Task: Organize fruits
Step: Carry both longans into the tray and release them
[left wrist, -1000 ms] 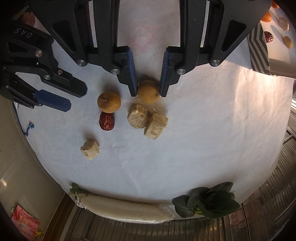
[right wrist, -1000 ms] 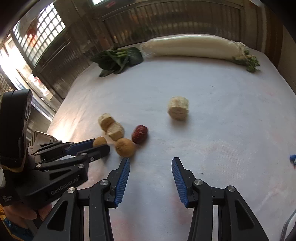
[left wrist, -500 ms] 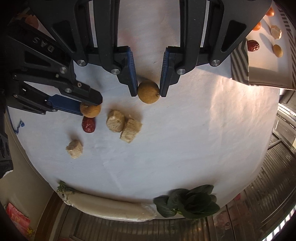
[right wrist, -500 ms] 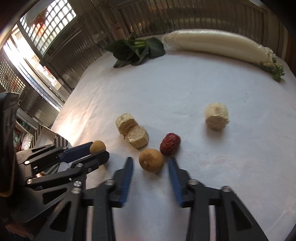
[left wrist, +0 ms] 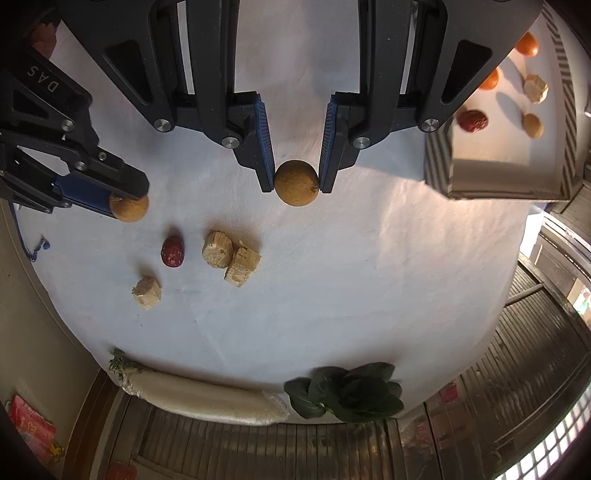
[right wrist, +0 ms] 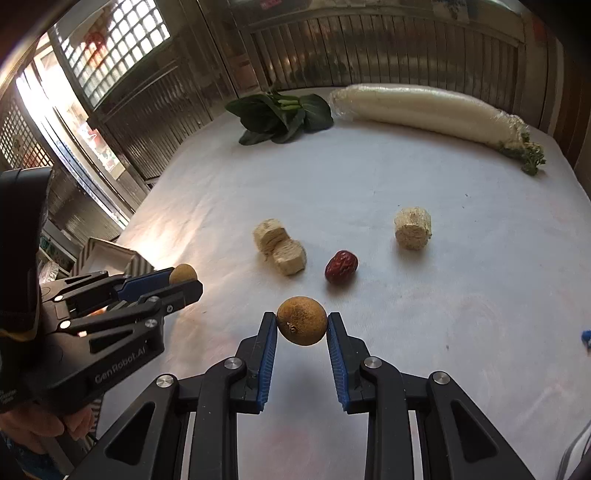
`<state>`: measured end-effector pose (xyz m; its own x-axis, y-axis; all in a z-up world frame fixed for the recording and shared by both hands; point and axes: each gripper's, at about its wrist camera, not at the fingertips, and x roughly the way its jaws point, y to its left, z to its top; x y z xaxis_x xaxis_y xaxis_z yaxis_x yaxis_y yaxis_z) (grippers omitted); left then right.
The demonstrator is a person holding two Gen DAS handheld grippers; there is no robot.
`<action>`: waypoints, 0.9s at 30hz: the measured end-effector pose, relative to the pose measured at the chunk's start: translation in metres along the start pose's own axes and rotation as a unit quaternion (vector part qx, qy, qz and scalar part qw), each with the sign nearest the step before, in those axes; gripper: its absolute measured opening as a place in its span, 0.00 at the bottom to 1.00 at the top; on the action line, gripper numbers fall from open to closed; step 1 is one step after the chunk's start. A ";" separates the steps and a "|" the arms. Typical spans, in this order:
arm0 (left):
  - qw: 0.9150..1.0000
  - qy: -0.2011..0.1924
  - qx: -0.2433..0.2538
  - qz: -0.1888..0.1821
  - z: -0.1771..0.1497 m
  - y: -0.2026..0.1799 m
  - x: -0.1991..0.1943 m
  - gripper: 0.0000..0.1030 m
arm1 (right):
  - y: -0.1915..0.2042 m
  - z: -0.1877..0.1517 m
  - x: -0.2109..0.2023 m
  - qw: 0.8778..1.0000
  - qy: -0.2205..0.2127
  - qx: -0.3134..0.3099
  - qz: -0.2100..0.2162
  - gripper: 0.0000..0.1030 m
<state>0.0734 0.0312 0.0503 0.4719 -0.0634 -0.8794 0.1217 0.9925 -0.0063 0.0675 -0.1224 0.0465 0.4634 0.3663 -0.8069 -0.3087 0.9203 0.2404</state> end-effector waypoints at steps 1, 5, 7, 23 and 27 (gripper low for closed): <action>1.000 -0.002 -0.001 0.001 -0.002 0.001 -0.003 0.23 | 0.002 -0.002 -0.003 1.000 0.000 -0.001 -0.001 0.26; 1.000 -0.009 -0.011 0.005 -0.013 0.010 -0.018 0.23 | 0.012 -0.008 -0.015 1.000 -0.004 -0.002 0.002 0.26; 1.000 -0.011 -0.017 0.008 -0.017 0.015 -0.024 0.23 | 0.019 -0.011 -0.019 1.000 -0.004 -0.007 0.005 0.26; 0.996 -0.028 -0.070 0.049 -0.070 0.071 -0.074 0.23 | 0.110 -0.029 -0.034 0.994 -0.001 -0.096 0.053 0.26; 0.994 -0.028 -0.087 0.062 -0.084 0.089 -0.083 0.23 | 0.134 -0.033 -0.033 0.990 0.005 -0.119 0.072 0.26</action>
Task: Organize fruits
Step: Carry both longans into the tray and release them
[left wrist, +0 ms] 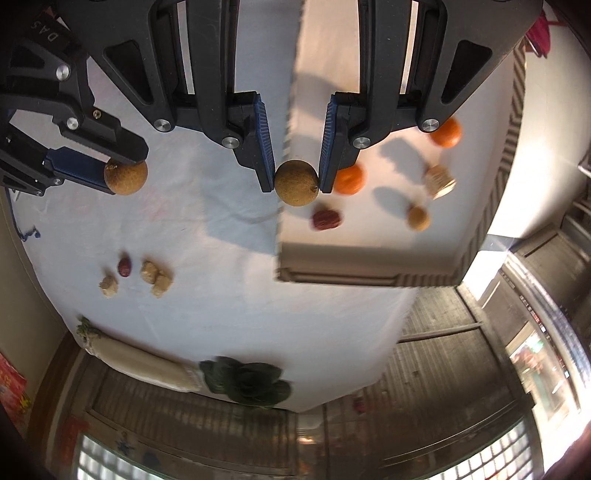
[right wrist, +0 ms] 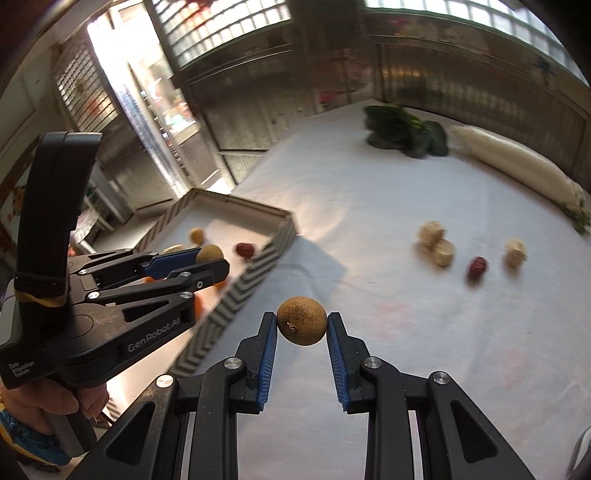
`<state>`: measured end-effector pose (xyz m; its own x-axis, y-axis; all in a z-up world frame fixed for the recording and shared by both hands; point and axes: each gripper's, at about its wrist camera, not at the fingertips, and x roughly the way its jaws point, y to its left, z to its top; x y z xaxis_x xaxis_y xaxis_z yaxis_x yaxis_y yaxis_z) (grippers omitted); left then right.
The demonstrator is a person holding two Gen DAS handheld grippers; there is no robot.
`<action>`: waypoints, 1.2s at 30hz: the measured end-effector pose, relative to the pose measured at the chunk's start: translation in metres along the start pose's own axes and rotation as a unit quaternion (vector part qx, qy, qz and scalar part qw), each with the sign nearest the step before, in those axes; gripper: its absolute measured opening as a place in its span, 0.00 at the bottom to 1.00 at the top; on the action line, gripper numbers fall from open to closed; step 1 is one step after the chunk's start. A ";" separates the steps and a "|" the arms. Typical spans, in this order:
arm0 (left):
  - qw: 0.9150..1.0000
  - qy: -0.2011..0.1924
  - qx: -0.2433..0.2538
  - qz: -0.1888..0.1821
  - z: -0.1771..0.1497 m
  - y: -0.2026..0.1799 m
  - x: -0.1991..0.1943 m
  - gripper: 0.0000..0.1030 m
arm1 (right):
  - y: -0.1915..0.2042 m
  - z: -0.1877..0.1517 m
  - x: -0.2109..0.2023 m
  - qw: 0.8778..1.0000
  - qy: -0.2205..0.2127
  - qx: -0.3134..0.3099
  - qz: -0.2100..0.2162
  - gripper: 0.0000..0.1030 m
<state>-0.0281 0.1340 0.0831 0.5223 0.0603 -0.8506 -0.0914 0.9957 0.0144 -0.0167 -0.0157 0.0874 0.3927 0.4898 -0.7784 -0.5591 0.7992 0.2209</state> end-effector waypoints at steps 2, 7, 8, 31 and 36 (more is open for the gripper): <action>1.000 0.000 -0.008 0.007 -0.005 0.010 -0.003 0.23 | 0.013 0.000 0.003 1.000 0.004 -0.012 0.008 0.26; 0.999 0.003 -0.033 0.023 -0.018 0.036 -0.010 0.23 | 0.044 0.000 0.012 0.998 0.014 -0.044 0.030 0.26; 0.999 0.004 -0.039 0.028 -0.021 0.043 -0.011 0.23 | 0.049 0.000 0.013 0.998 0.015 -0.049 0.034 0.26; 0.990 0.052 -0.121 0.053 -0.071 0.119 -0.007 0.23 | 0.117 -0.002 0.060 0.986 0.070 -0.122 0.087 0.26; 0.988 0.063 -0.127 0.059 -0.074 0.123 0.004 0.23 | 0.124 -0.004 0.078 0.983 0.089 -0.133 0.093 0.26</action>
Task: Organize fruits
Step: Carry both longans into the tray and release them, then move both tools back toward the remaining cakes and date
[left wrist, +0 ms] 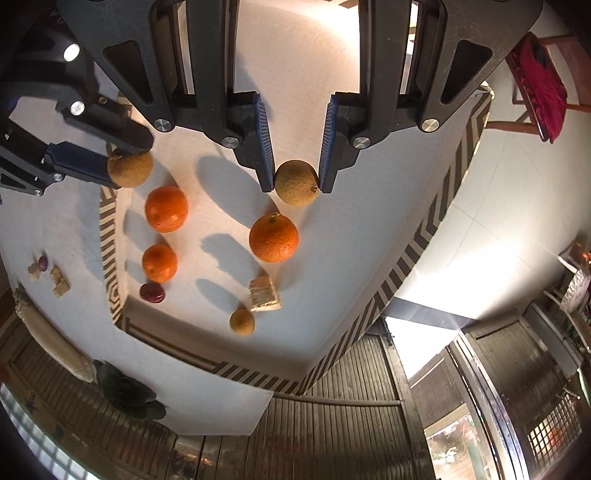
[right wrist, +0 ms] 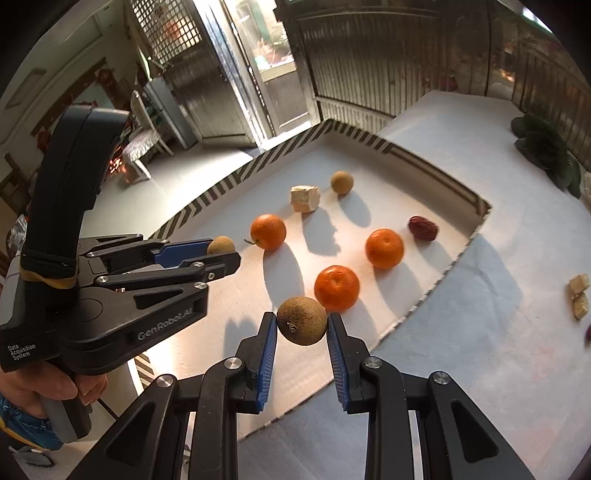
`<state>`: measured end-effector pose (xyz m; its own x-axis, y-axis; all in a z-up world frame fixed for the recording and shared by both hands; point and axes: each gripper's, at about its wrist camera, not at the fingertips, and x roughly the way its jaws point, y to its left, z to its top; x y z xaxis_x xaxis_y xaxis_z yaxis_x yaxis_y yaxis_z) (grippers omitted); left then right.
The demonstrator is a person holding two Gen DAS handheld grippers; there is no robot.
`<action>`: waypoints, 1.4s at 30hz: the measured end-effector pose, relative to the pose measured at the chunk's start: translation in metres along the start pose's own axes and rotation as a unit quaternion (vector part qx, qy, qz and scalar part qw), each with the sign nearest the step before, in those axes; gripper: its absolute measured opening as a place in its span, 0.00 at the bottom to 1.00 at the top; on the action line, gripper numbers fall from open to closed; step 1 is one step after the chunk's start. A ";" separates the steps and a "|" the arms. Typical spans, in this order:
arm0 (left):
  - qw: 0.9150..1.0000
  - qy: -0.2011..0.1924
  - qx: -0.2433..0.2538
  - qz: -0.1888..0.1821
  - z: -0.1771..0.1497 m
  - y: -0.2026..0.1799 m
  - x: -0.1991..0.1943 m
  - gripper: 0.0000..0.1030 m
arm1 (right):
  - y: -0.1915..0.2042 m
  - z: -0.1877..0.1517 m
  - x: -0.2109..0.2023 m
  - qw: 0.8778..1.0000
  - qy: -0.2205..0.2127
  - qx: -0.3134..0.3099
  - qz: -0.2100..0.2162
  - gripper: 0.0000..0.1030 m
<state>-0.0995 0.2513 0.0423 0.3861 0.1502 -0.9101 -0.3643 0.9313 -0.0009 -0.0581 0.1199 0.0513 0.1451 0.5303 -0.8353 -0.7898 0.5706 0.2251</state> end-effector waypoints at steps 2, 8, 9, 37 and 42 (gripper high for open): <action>1.000 0.003 0.001 0.002 0.001 -0.002 0.005 0.23 | 0.002 0.001 0.008 1.000 0.008 -0.005 0.000 0.26; 1.000 0.008 0.000 0.009 0.003 -0.003 0.014 0.23 | 0.004 0.006 0.027 0.999 0.032 -0.021 -0.003 0.26; 1.000 0.009 0.000 0.008 0.002 -0.002 0.016 0.23 | 0.004 0.007 0.029 0.999 0.034 -0.022 -0.003 0.26; 0.999 -0.044 -0.002 0.018 0.003 -0.008 -0.012 0.51 | -0.002 -0.003 -0.002 1.000 -0.018 -0.015 -0.009 0.35; 0.998 -0.067 0.013 0.004 0.011 -0.025 -0.023 0.52 | -0.012 -0.006 -0.025 0.999 -0.043 0.001 -0.017 0.35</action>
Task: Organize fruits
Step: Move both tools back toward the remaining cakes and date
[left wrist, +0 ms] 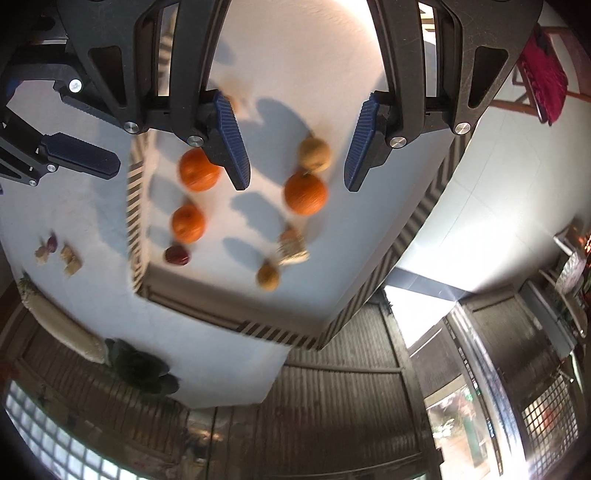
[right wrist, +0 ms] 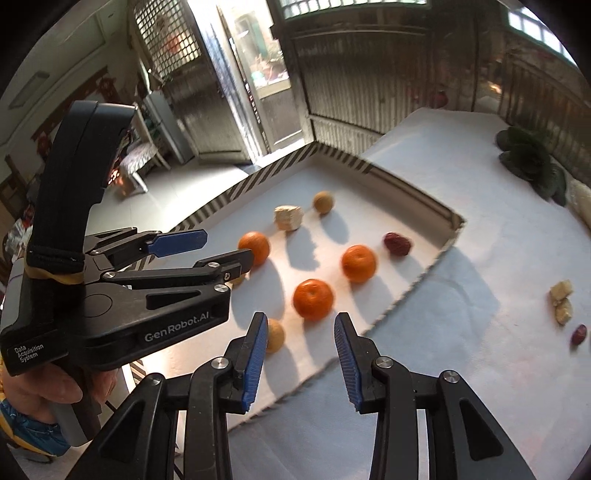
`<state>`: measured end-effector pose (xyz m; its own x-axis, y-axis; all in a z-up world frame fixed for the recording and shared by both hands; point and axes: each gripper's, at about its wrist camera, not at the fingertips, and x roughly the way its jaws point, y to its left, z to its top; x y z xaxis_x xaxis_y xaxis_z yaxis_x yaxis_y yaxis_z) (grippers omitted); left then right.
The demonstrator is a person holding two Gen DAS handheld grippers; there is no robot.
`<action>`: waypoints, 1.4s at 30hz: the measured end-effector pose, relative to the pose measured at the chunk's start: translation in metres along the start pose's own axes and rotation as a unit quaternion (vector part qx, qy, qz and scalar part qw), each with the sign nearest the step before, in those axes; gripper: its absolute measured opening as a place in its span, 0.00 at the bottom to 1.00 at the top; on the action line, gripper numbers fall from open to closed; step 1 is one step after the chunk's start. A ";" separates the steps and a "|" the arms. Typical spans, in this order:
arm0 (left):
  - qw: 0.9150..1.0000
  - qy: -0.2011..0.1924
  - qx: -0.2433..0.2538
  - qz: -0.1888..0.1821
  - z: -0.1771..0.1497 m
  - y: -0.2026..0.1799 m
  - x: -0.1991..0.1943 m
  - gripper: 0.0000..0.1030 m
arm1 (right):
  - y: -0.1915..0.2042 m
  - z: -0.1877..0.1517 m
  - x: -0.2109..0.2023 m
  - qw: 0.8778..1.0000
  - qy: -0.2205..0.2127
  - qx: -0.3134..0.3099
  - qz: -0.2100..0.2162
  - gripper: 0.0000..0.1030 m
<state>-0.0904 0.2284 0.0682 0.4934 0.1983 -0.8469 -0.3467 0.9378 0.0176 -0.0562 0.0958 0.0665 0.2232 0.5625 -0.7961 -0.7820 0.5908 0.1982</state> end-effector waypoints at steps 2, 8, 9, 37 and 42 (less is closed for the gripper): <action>1.000 -0.002 0.005 -0.006 0.004 -0.007 -0.001 0.52 | -0.006 -0.003 -0.008 1.000 -0.009 0.007 -0.005 0.35; 1.000 -0.002 0.011 -0.017 0.015 -0.020 0.001 0.52 | -0.020 -0.005 -0.019 1.000 -0.016 0.021 -0.010 0.35; 1.000 -0.003 0.014 -0.016 0.016 -0.023 0.001 0.52 | -0.022 -0.006 -0.020 1.000 -0.017 0.024 -0.011 0.35; 0.980 0.013 0.149 -0.128 0.047 -0.190 0.021 0.59 | -0.174 -0.070 -0.080 0.970 -0.029 0.200 -0.137 0.38; 0.976 0.033 0.161 -0.142 0.055 -0.214 0.036 0.59 | -0.200 -0.083 -0.087 0.962 -0.028 0.225 -0.152 0.38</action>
<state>0.0457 0.0504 0.0632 0.4773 -0.0921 -0.8739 0.0702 0.9953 -0.0666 0.0324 -0.1195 0.0482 0.4427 0.3469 -0.8268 -0.3467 0.9166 0.1989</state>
